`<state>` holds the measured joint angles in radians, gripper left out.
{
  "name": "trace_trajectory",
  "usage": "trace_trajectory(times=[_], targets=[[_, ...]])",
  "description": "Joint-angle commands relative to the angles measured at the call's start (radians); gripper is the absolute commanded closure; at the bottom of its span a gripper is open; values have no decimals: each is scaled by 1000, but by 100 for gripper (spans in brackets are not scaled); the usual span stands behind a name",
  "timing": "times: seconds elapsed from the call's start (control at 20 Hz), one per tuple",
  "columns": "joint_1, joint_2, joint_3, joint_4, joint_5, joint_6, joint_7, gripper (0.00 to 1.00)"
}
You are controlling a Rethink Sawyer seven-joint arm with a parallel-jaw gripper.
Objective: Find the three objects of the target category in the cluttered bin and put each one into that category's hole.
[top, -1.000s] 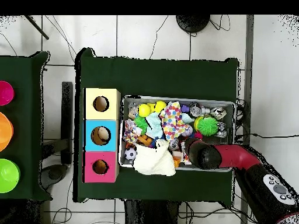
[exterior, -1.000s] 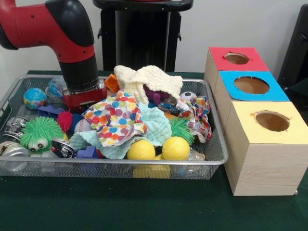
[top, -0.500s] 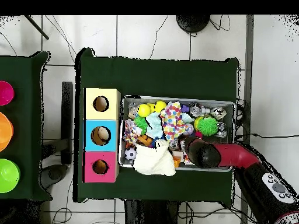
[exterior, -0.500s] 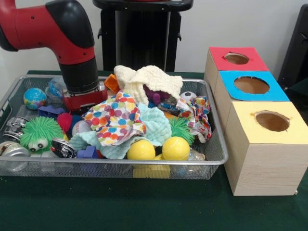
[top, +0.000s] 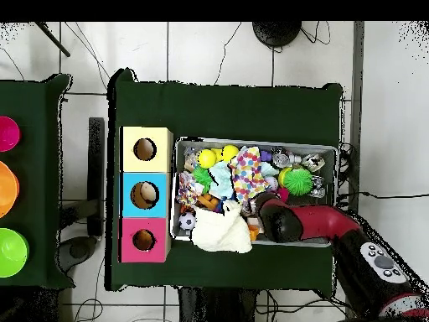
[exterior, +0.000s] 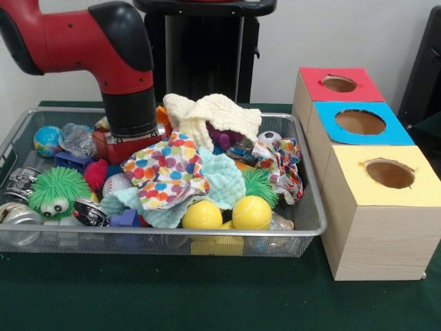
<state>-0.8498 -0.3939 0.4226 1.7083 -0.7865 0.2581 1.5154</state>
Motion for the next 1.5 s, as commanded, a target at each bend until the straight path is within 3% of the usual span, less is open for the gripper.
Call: trace_trajectory(times=[0.05, 0.45, 1.5], targets=[[148, 99, -142, 97, -5, -115, 244, 100], [252, 57, -211, 163, 107, -177, 265, 100], [357, -23, -249, 299, 314, -233, 242, 100]])
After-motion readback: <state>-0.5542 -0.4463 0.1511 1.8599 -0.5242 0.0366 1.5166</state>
